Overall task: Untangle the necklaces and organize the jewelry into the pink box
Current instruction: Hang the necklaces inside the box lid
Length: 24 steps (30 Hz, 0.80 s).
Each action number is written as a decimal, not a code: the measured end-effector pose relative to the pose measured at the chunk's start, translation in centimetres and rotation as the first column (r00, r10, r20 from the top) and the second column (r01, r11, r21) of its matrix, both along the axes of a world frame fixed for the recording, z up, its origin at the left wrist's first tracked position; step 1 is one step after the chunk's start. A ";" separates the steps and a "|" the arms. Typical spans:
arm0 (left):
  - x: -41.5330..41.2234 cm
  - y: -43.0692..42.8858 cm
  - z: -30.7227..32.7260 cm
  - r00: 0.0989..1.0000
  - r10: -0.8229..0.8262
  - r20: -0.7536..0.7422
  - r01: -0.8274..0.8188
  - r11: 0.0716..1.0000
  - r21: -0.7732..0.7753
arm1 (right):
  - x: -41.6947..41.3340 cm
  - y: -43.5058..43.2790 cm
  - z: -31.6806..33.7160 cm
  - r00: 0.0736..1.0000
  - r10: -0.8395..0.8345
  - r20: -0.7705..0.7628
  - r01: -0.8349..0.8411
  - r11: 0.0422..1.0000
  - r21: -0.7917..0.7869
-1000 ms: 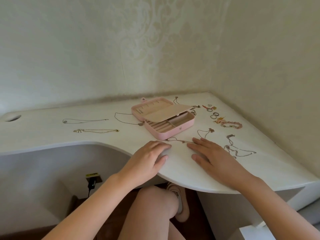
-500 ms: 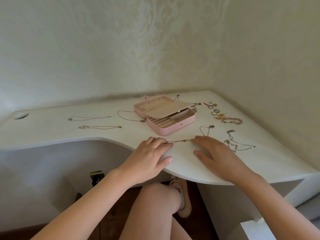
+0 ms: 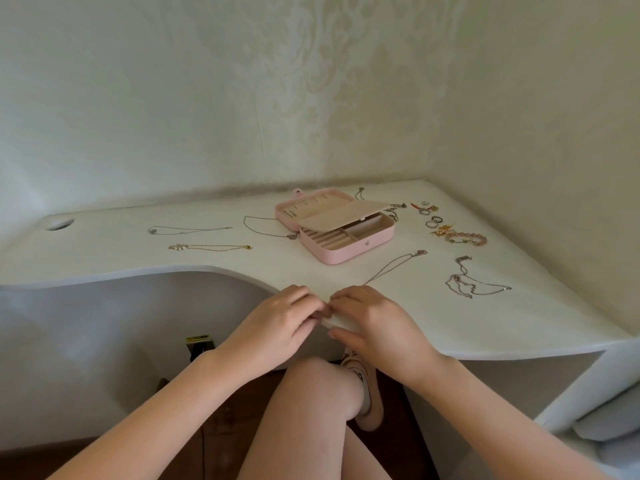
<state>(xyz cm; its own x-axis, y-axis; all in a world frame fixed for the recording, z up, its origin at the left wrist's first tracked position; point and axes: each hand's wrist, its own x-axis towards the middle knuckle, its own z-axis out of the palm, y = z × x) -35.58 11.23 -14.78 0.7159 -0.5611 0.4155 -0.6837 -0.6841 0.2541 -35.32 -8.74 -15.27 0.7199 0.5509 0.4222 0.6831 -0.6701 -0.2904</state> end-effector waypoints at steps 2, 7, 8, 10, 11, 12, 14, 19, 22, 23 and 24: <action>-0.3 -0.1 0.9 0.999 0.003 -0.052 -0.007 0.996 -0.086 | 0.3 0.5 0.3 1.000 -0.009 -0.027 0.011 0.998 0.056; 0.8 -0.3 4.3 0.992 0.104 -0.077 -0.119 0.968 -0.223 | 1.1 0.6 2.8 0.881 0.052 -0.470 0.150 0.911 0.383; 1.3 -0.2 4.8 0.984 0.134 -0.115 -0.157 0.961 -0.228 | 1.6 0.1 3.6 0.834 0.085 -0.545 0.198 0.876 0.440; 2.2 0.1 5.8 0.951 0.185 -0.246 -0.243 0.943 -0.230 | 2.8 -1.2 5.1 0.742 0.217 -0.635 0.240 0.798 0.553; 2.7 0.3 6.3 0.926 0.207 -0.317 -0.289 0.927 -0.240 | 3.4 -2.0 5.8 0.690 0.328 -0.645 0.233 0.744 0.627; 3.1 0.6 6.7 0.893 0.198 -0.405 -0.329 0.901 -0.284 | 4.0 -2.6 6.4 0.637 0.436 -0.636 0.236 0.675 0.699; 3.8 0.9 7.7 0.808 0.001 -0.589 -0.364 0.788 -0.497 | 5.0 -3.9 7.3 0.551 0.570 -0.610 0.285 0.558 0.779; 5.4 0.9 10.3 0.642 -0.555 -0.529 -0.518 0.194 -0.833 | 6.7 -5.7 8.2 0.433 0.760 -0.485 0.427 0.301 0.853; 6.8 1.4 10.9 0.640 -0.634 -0.434 -0.538 0.034 -0.843 | 7.5 -6.2 8.1 0.386 0.834 -0.393 0.443 0.206 0.872; 7.2 1.6 11.1 0.633 -0.658 -0.408 -0.542 0.000 -0.841 | 7.8 -6.4 7.9 0.374 0.853 -0.363 0.447 0.177 0.877; 7.5 1.9 11.2 0.622 -0.680 -0.388 -0.549 -0.025 -0.835 | 8.2 -6.7 7.8 0.369 0.864 -0.343 0.457 0.153 0.876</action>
